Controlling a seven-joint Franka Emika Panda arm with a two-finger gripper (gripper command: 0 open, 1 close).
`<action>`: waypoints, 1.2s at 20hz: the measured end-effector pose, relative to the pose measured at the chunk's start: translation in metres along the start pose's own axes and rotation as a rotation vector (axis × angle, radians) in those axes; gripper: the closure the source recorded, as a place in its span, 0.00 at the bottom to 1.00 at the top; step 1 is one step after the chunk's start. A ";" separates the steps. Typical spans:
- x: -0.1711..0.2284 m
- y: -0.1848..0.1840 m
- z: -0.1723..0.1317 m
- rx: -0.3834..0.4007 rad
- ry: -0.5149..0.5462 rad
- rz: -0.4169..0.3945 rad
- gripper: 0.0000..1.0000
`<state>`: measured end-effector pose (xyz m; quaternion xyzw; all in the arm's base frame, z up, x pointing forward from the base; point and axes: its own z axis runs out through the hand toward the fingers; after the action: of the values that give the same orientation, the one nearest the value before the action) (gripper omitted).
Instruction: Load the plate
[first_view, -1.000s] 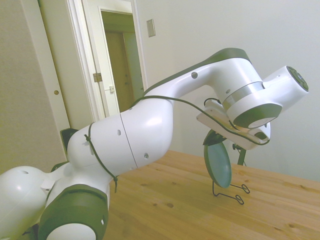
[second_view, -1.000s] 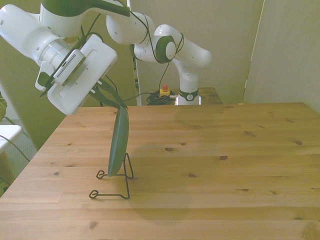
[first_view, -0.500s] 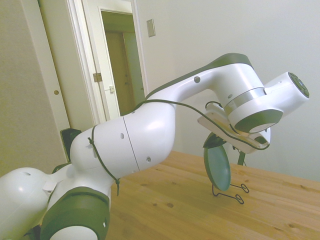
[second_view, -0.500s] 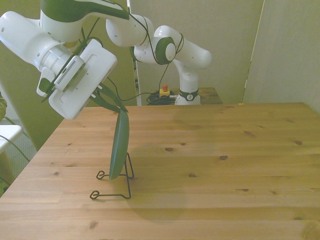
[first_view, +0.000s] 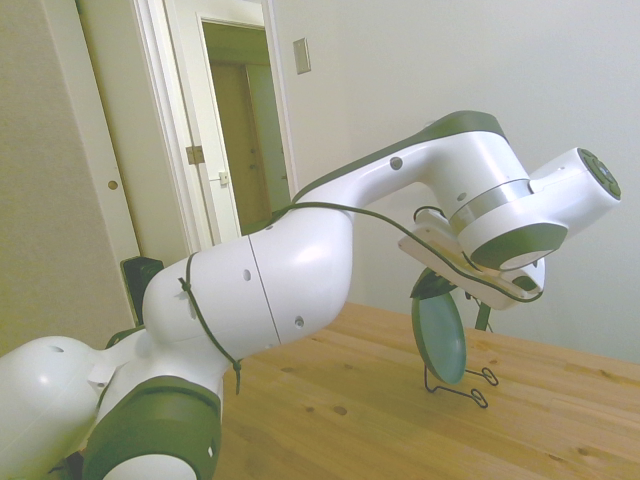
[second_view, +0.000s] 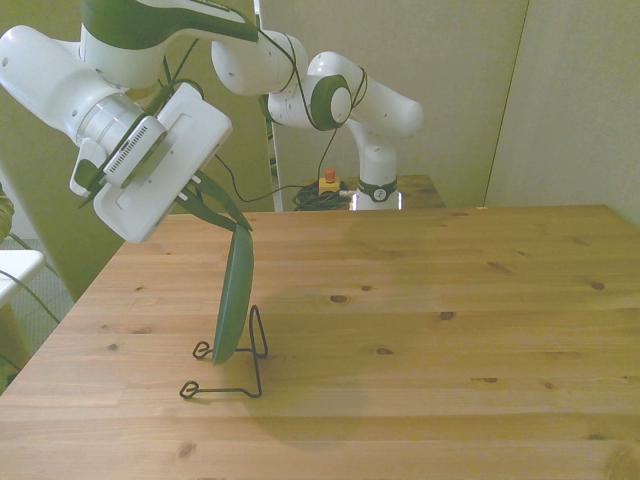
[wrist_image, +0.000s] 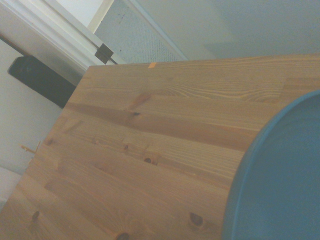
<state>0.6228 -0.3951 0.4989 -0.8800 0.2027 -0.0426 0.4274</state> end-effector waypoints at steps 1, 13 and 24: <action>0.001 0.001 0.000 -0.001 0.006 0.001 1.00; 0.003 0.015 -0.001 0.003 0.010 0.023 1.00; 0.004 0.016 -0.001 0.003 0.013 0.032 1.00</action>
<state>0.6209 -0.4062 0.4867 -0.8758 0.2193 -0.0418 0.4279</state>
